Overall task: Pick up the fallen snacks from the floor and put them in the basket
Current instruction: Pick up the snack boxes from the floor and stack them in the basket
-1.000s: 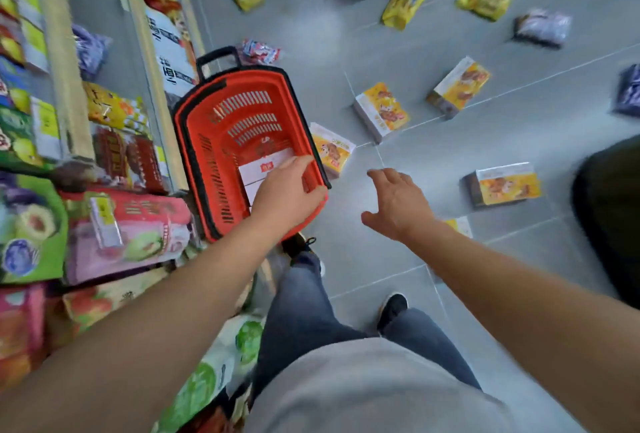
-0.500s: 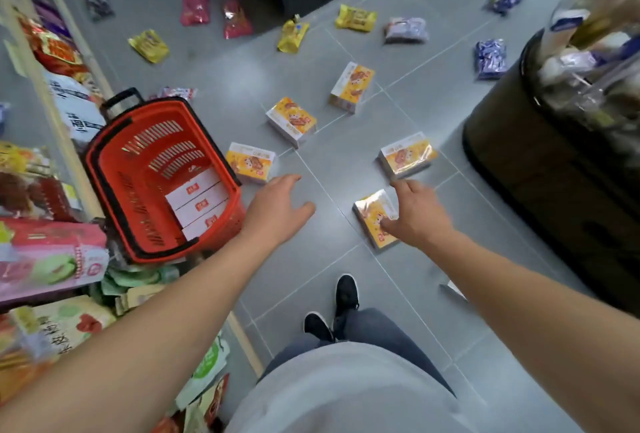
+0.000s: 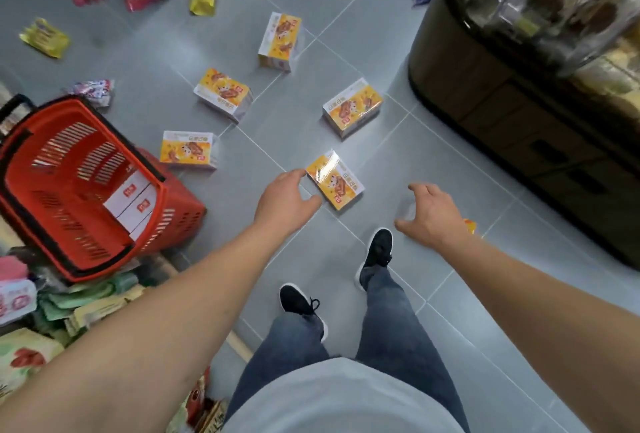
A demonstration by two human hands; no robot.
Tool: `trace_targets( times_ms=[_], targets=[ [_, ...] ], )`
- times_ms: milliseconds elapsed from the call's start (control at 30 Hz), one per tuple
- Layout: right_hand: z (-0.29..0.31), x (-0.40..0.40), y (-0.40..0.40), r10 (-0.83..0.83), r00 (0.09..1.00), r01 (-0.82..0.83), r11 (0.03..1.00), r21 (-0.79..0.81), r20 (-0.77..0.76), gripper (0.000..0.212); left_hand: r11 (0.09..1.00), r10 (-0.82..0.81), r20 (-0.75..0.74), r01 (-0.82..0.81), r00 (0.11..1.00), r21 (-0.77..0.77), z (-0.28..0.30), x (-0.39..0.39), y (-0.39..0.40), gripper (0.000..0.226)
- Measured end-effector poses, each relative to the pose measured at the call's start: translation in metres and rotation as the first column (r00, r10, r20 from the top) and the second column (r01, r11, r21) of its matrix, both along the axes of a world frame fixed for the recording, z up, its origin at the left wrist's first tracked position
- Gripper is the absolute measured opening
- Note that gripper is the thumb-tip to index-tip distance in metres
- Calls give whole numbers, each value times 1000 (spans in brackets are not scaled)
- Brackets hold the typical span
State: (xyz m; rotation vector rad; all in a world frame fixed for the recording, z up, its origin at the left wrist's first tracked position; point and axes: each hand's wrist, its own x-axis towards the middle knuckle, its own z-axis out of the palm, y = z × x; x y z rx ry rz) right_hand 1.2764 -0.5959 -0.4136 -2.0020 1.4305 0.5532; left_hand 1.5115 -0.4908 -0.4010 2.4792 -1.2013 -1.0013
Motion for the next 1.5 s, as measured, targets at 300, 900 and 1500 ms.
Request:
trace_targets(
  times_ms=[300,900,1500],
  targets=[
    [-70,7,-62,25,1000,-25,993,119,0,76,996,33,-41,-30,999,84,-75,-14,-68,64],
    [-446,108,-88,-301,952,304,904,300,-57,73,970,24,-76,-5,997,244,-460,85,-116,58],
    [-599,110,-56,-927,367,746,246,619,-74,36,966,225,-115,-206,968,157,-611,97,-126,77]
  ],
)
